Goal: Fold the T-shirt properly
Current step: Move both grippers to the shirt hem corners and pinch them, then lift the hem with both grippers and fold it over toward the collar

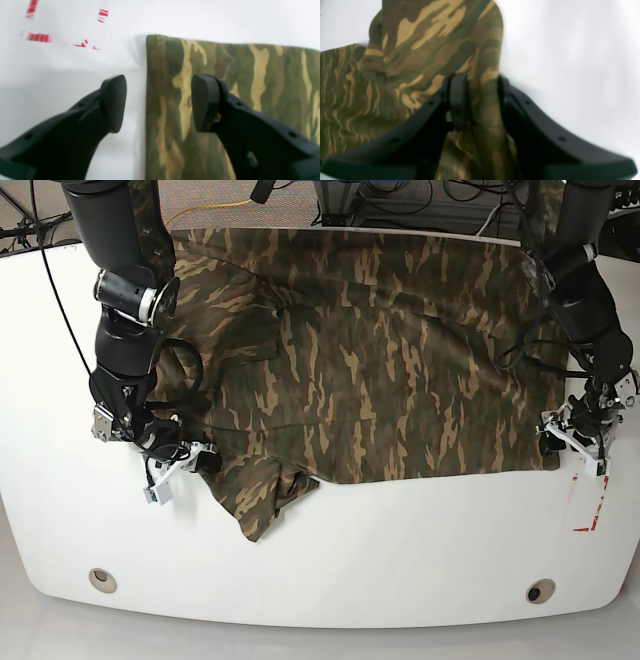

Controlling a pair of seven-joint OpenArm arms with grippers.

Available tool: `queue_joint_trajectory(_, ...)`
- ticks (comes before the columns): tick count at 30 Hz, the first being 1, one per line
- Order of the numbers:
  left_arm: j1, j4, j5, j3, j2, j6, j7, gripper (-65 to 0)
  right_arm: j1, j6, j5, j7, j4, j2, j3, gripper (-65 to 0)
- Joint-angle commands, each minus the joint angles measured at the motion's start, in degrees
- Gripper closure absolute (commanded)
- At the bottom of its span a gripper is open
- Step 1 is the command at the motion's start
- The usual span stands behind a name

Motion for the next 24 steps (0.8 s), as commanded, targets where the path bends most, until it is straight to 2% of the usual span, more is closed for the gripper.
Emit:
queue_joint_trajectory(1, -3.71, -3.06, -0.74, 0.0, -1.71, 0.07, -3.3, -38.3, 1.41, -0.34, -0.49, -1.16, 0.47, 0.61, -0.19, -17.3)
queue_joint_trajectory(8, -8.11, -13.87, -0.65, 0.61, -3.29, 0.07, -5.93, -38.3, 1.5, -0.34, -0.31, -1.16, 0.47, 0.61, -0.19, -17.3)
queue_joint_trajectory(12, -8.37, -14.13, -1.09, 7.21, -3.03, -0.2, -6.64, -38.3, 1.59, -0.34, -0.31, -1.16, 0.47, 0.52, -0.19, -16.8)
queue_joint_trajectory(15, -8.2, -13.08, -1.09, 9.23, -2.85, -0.2, -6.73, -37.5, 1.67, -0.34, -0.31, -1.16, 0.56, 0.52, -0.19, -16.5)
queue_joint_trajectory(17, -8.2, -12.9, -1.09, 9.32, -2.77, -0.2, -6.81, -31.8, 1.67, -0.34, -0.31, -1.07, 0.65, 0.52, -0.19, -16.3)
queue_joint_trajectory(19, -8.37, -12.73, -1.09, 9.32, -2.77, -0.11, -6.9, -17.5, 1.59, -0.34, -0.4, -1.07, 2.5, 0.52, -0.19, -12.5)
queue_joint_trajectory(20, -8.46, -12.73, -1.09, 9.32, -2.77, -0.11, -7.34, -10.0, 1.41, -0.34, -0.57, -1.07, 3.73, 0.52, -0.19, -8.9)
queue_joint_trajectory(22, -8.55, -12.9, -0.82, 9.32, -2.77, -0.11, -8.48, 0.0, 1.32, -0.34, -0.66, -1.16, 5.57, 0.52, -0.19, -0.6)
queue_joint_trajectory(24, -8.55, -12.73, -0.74, 9.4, -2.77, -0.11, -8.57, 0.0, 1.32, -0.34, -0.66, -1.24, 5.93, 0.52, -0.19, 0.0)
